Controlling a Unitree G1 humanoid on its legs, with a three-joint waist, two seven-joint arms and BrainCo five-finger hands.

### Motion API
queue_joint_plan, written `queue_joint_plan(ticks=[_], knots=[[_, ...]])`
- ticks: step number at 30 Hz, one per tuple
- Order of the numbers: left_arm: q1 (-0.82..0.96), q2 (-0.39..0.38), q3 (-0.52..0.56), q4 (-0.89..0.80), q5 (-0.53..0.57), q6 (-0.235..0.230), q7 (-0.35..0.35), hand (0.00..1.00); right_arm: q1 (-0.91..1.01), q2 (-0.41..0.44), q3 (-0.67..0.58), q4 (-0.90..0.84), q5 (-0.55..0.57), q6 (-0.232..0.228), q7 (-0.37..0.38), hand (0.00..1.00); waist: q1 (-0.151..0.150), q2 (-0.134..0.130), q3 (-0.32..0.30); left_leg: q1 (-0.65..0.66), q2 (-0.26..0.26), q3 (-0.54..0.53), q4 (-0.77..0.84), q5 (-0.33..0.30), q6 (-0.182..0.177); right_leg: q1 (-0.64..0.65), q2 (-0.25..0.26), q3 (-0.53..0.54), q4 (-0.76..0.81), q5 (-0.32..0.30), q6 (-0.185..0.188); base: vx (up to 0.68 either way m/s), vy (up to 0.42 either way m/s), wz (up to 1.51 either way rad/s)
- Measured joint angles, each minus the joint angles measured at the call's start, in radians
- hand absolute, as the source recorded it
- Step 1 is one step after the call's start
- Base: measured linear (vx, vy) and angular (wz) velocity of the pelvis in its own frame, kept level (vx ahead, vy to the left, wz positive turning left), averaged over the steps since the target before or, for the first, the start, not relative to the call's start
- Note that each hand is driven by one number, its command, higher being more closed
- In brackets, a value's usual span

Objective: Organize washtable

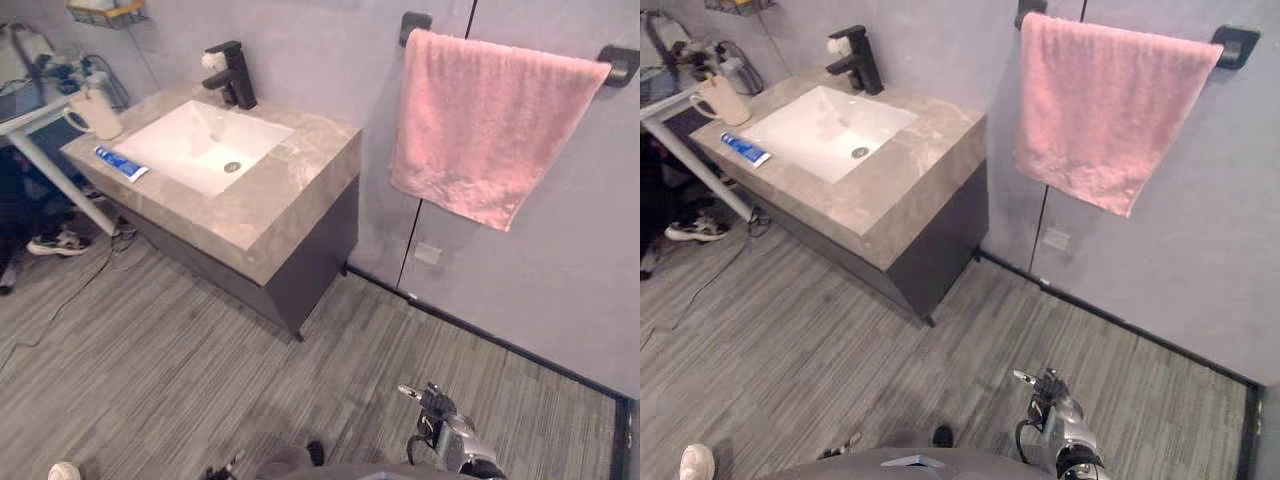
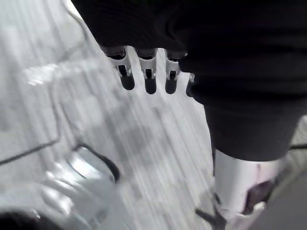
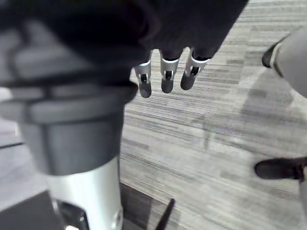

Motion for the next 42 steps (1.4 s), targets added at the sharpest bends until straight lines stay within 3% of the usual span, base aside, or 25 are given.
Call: queue_joint_plan(ticks=[2, 4, 5, 6, 7, 9, 10, 11, 13, 15, 16, 17, 19, 20, 24, 30, 32, 34, 35, 36, 37, 38, 40, 41, 42], knots=[[-0.01, 0.009, -0.008, 0.009, -0.002, 0.005, 0.015, 0.0, -0.03, -0.009, 0.028, 0.001, 0.001, -0.001, 0.0, 0.0, -0.001, 0.0, 0.028, -0.069, 0.017, -0.059, 0.024, 0.035, -0.034, 0.007, 0.024, -0.046, -0.072, -0.026, -0.011, -0.41, -0.2, 0.85], [-0.018, 0.008, -0.065, -0.001, -0.021, 0.004, 0.025, 0.0, -0.038, -0.025, 0.041, 0.0, 0.001, -0.004, -0.001, 0.0, -0.001, 0.037, 0.072, -0.096, 0.07, -0.165, -0.036, 0.14, -0.079, 0.019, 0.1, -0.156, -0.097, -0.016, -0.045, -0.48, -0.202, 1.24], [-0.016, 0.008, -0.077, -0.006, -0.024, 0.003, 0.026, 0.0, -0.03, -0.031, 0.04, 0.001, 0.001, -0.004, -0.002, 0.0, 0.0, 0.04, 0.078, -0.081, 0.083, -0.166, -0.083, 0.169, -0.077, 0.018, 0.107, -0.183, -0.083, -0.015, -0.058, -0.43, -0.127, 1.18], [-0.008, 0.007, -0.082, -0.016, -0.028, 0.001, 0.026, 0.0, -0.019, -0.035, 0.038, 0.001, 0.0, -0.004, -0.002, 0.0, 0.001, 0.047, 0.084, -0.059, 0.107, -0.15, -0.155, 0.16, -0.047, 0.017, 0.113, -0.23, -0.078, -0.01, -0.079, -0.41, -0.069, 1.05], [-0.01, 0.011, -0.083, -0.027, -0.028, 0.001, 0.026, 0.0, -0.013, -0.034, 0.027, 0.002, -0.001, -0.004, -0.003, 0.0, -0.001, 0.023, 0.093, -0.052, 0.117, -0.08, -0.186, 0.132, 0.002, 0.013, 0.088, -0.28, -0.083, -0.002, -0.11, -0.49, -0.038, 1.2], [-0.005, 0.016, -0.085, -0.035, -0.023, 0.001, 0.024, 0.0, -0.002, -0.044, -0.005, 0.001, -0.001, -0.007, -0.009, 0.0, -0.003, 0.009, 0.094, -0.071, 0.091, 0.034, -0.063, 0.127, 0.016, -0.003, 0.03, -0.331, -0.091, 0.032, -0.106, -0.4, 0.044, 1.08], [-0.001, 0.006, -0.081, -0.039, -0.018, 0.0, 0.023, 0.0, 0.019, -0.054, -0.012, 0.0, -0.009, -0.006, -0.01, 0.0, -0.006, 0.007, 0.092, -0.071, 0.067, 0.068, 0.113, 0.092, 0.026, -0.009, -0.013, -0.37, -0.117, 0.069, -0.095, -0.27, 0.096, 0.86], [0.01, 0.004, -0.08, -0.04, -0.017, -0.001, 0.023, 0.0, 0.028, -0.053, -0.014, 0.0, -0.019, -0.005, -0.01, 0.0, -0.008, 0.008, 0.092, -0.061, 0.069, 0.073, 0.169, 0.066, 0.023, -0.012, -0.021, -0.381, -0.129, 0.085, -0.092, -0.21, 0.135, 0.86], [0.017, 0.004, -0.072, -0.041, -0.01, -0.005, 0.022, 0.0, 0.06, -0.036, -0.045, 0.0, -0.031, -0.003, -0.01, 0.0, -0.014, 0.013, 0.087, 0.008, 0.115, 0.083, 0.271, -0.048, -0.002, -0.019, -0.04, -0.43, -0.158, 0.134, -0.063, 0.12, 0.103, 0.87], [0.018, 0.004, -0.054, -0.031, -0.01, -0.003, 0.019, 0.0, 0.081, -0.028, -0.086, 0.008, -0.031, -0.001, -0.011, 0.0, -0.026, 0.018, 0.085, 0.074, 0.155, 0.09, 0.233, -0.117, -0.02, -0.034, -0.059, -0.474, -0.155, 0.154, -0.035, 0.19, 0.155, 0.92], [0.022, -0.003, -0.056, -0.029, -0.009, 0.003, 0.018, 0.0, 0.085, -0.033, -0.121, 0.038, -0.035, 0.001, -0.011, 0.0, -0.027, 0.03, 0.067, 0.11, 0.141, 0.095, 0.095, -0.133, -0.038, -0.041, -0.05, -0.477, -0.18, 0.165, -0.02, 0.01, 0.301, 0.81], [0.024, 0.02, -0.065, -0.019, -0.008, 0.005, 0.017, 0.0, 0.093, -0.019, -0.132, 0.073, -0.036, 0.003, -0.01, 0.0, -0.029, 0.009, 0.042, 0.142, 0.107, 0.074, -0.06, -0.095, -0.031, -0.044, -0.052, -0.455, -0.23, 0.188, -0.007, -0.02, 0.285, 0.83], [0.023, 0.047, -0.086, 0.001, -0.003, 0.009, 0.018, 0.0, 0.121, 0.001, -0.179, 0.09, -0.038, 0.01, -0.011, 0.0, -0.05, -0.019, 0.02, 0.16, 0.055, 0.026, -0.161, -0.017, -0.005, -0.017, -0.053, -0.42, -0.289, 0.21, -0.018, 0.0, 0.2, 0.95], [0.027, 0.051, -0.085, 0.009, -0.001, 0.012, 0.018, 0.0, 0.127, 0.001, -0.211, 0.112, -0.039, 0.014, -0.012, 0.0, -0.057, -0.025, 0.013, 0.175, 0.027, 0.003, -0.184, -0.001, 0.01, 0.004, -0.076, -0.421, -0.307, 0.223, -0.005, 0.01, 0.215, 0.76], [0.028, 0.052, -0.083, 0.033, -0.025, 0.009, 0.024, 0.0, 0.129, 0.007, -0.228, 0.121, -0.039, 0.02, -0.013, 0.0, -0.054, -0.03, -0.011, 0.186, -0.008, 0.007, -0.225, 0.016, 0.023, 0.016, -0.099, -0.397, -0.353, 0.241, 0.003, 0.0, 0.094, 0.05], [0.027, 0.051, -0.047, 0.048, -0.034, 0.003, 0.012, 0.0, 0.114, 0.007, -0.24, 0.16, -0.039, 0.019, -0.012, 0.0, -0.043, -0.043, -0.024, 0.193, -0.016, 0.0, -0.239, 0.023, 0.025, 0.029, -0.094, -0.389, -0.401, 0.272, 0.003, 0.05, -0.013, -0.03], [0.019, 0.053, -0.032, 0.045, -0.035, 0.002, 0.01, 0.0, 0.115, 0.014, -0.249, 0.16, -0.039, 0.019, -0.012, 0.0, -0.036, -0.058, -0.02, 0.164, -0.034, -0.032, -0.18, -0.014, 0.049, 0.049, -0.114, -0.433, -0.383, 0.254, 0.02, 0.11, -0.008, 0.54], [0.011, 0.054, -0.015, 0.024, -0.071, -0.001, 0.007, 0.0, 0.118, 0.015, -0.271, 0.153, -0.037, 0.019, -0.015, 0.0, -0.027, -0.073, -0.009, 0.122, -0.082, -0.111, -0.056, -0.083, 0.067, 0.06, -0.166, -0.504, -0.26, 0.201, 0.035, 0.1, 0.011, 1.01], [0.008, 0.031, 0.007, 0.025, -0.108, -0.005, 0.004, 0.0, 0.133, 0.019, -0.269, 0.131, -0.032, 0.015, -0.018, 0.0, -0.023, -0.062, 0.002, 0.128, -0.083, -0.153, -0.02, -0.111, 0.083, 0.023, -0.183, -0.515, -0.077, 0.186, -0.053, 0.07, 0.022, 1.02], [0.01, 0.03, 0.017, 0.025, -0.138, -0.007, 0.008, 0.0, 0.137, 0.026, -0.265, 0.107, -0.025, 0.013, -0.021, 0.0, -0.025, -0.053, 0.002, 0.135, -0.082, -0.176, -0.01, -0.119, 0.087, -0.014, -0.185, -0.506, 0.03, 0.208, -0.116, 0.12, 0.071, 1.16], [0.011, 0.019, 0.039, 0.007, -0.177, -0.007, 0.01, 0.0, 0.163, 0.037, -0.263, 0.064, -0.025, -0.005, -0.023, 0.0, -0.027, -0.05, 0.004, 0.149, -0.075, -0.21, -0.004, -0.129, 0.101, -0.098, -0.177, -0.443, 0.2, 0.286, -0.171, 0.2, 0.025, 0.94], [0.015, 0.012, 0.058, 0.003, -0.179, -0.006, 0.011, 0.0, 0.159, 0.046, -0.266, 0.061, -0.024, -0.023, -0.024, 0.0, -0.021, -0.057, 0.006, 0.168, -0.056, -0.235, -0.002, -0.14, 0.118, -0.154, -0.135, -0.39, 0.295, 0.223, -0.117, 0.21, -0.008, 0.72], [0.01, 0.016, 0.084, 0.005, -0.177, -0.004, 0.014, 0.0, 0.147, 0.068, -0.274, 0.06, 0.001, -0.032, -0.024, 0.0, -0.02, -0.079, 0.016, 0.181, -0.024, -0.247, -0.008, -0.156, 0.116, -0.227, -0.039, -0.381, 0.273, 0.149, -0.086, 0.15, -0.114, 0.15], [0.0, 0.021, 0.084, 0.005, -0.174, -0.001, 0.013, 0.0, 0.148, 0.08, -0.294, 0.055, 0.014, -0.041, -0.025, 0.0, -0.021, -0.087, 0.022, 0.193, -0.01, -0.248, -0.021, -0.168, 0.116, -0.27, 0.009, -0.413, 0.181, 0.15, -0.076, 0.01, -0.148, -0.04], [-0.01, 0.023, 0.083, 0.006, -0.164, 0.001, 0.013, 0.0, 0.151, 0.084, -0.308, 0.051, 0.014, -0.041, -0.029, 0.0, -0.022, -0.088, 0.024, 0.198, -0.005, -0.248, -0.029, -0.175, 0.116, -0.289, 0.023, -0.434, 0.122, 0.157, -0.065, -0.17, -0.156, 0.03]])
